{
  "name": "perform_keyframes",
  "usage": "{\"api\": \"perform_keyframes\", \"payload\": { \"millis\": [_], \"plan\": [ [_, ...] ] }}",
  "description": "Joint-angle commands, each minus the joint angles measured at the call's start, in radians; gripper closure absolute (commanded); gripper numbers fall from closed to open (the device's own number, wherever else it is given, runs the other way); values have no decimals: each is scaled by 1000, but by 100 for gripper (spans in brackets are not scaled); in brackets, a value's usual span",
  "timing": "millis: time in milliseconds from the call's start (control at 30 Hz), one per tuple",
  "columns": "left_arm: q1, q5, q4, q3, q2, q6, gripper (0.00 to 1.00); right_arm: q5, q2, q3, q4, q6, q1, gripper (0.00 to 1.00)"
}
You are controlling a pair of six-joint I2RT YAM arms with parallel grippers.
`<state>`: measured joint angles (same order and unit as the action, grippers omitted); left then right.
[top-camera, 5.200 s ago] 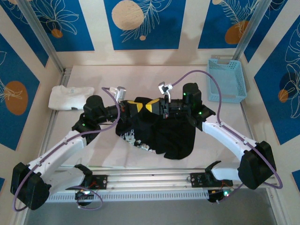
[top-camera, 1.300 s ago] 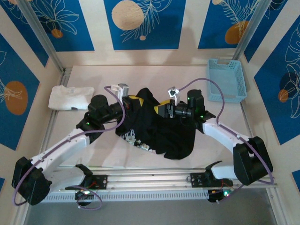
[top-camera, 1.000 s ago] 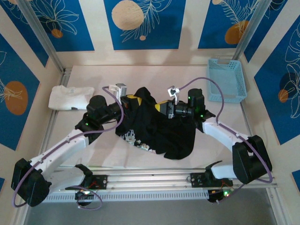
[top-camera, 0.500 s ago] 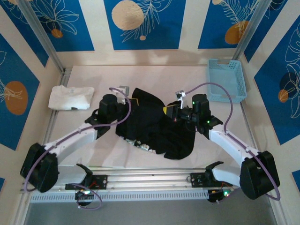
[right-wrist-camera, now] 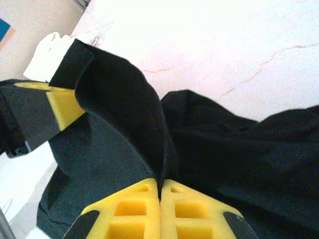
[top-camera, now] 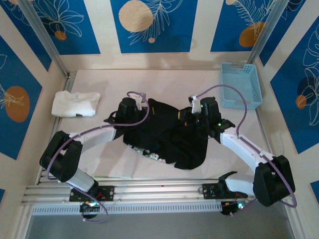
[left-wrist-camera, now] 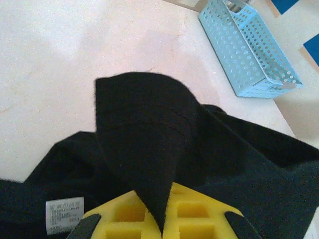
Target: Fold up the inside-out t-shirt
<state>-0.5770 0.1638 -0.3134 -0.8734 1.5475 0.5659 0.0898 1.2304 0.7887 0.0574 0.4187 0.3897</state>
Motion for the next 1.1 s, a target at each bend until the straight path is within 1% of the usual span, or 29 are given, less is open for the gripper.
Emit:
{"api": "perform_keyframes", "payload": {
  "millis": [0, 100, 233, 333, 367, 433, 500, 567, 633, 667, 733, 800, 833, 900, 967, 1067],
  "plan": [
    [40, -13, 13, -72, 27, -31, 99, -19, 87, 116, 1, -16, -9, 100],
    [54, -3, 37, -96, 27, -44, 100, -5, 159, 199, 22, -36, -4, 100],
    [24, 101, 81, -72, -16, -52, 100, 12, 152, 237, 143, -73, 6, 100],
    [-38, 157, 125, 23, -94, -63, 100, 40, 110, 223, 298, -75, 22, 100],
    [-60, 159, 138, 69, -133, -70, 100, 48, 96, 208, 351, -74, 33, 100],
    [-83, 131, 186, 151, -206, -77, 99, 61, 76, 165, 416, -60, 58, 97],
    [-84, 75, 225, 229, -277, -79, 92, 86, 63, 113, 429, -48, 83, 89],
    [-77, -9, 270, 271, -330, -118, 82, 111, 69, 87, 416, -50, 95, 79],
    [-53, -39, 319, 261, -356, -154, 69, 109, 85, 95, 394, -61, 91, 69],
    [-34, -45, 336, 250, -366, -168, 63, 98, 98, 115, 385, -71, 84, 64],
    [8, -61, 348, 225, -374, -177, 54, 67, 123, 145, 357, -83, 70, 57],
    [55, -100, 334, 209, -366, -178, 47, -2, 173, 198, 341, -91, 47, 53],
    [81, -121, 326, 201, -352, -177, 43, -71, 215, 234, 343, -92, 36, 52],
    [134, -146, 317, 184, -313, -164, 39, -197, 309, 309, 356, -95, 20, 49],
    [185, -147, 298, 170, -258, -153, 35, -296, 430, 402, 380, -105, 6, 46],
    [236, -122, 265, 152, -190, -134, 32, -346, 564, 502, 410, -115, -11, 44]
  ]
}}
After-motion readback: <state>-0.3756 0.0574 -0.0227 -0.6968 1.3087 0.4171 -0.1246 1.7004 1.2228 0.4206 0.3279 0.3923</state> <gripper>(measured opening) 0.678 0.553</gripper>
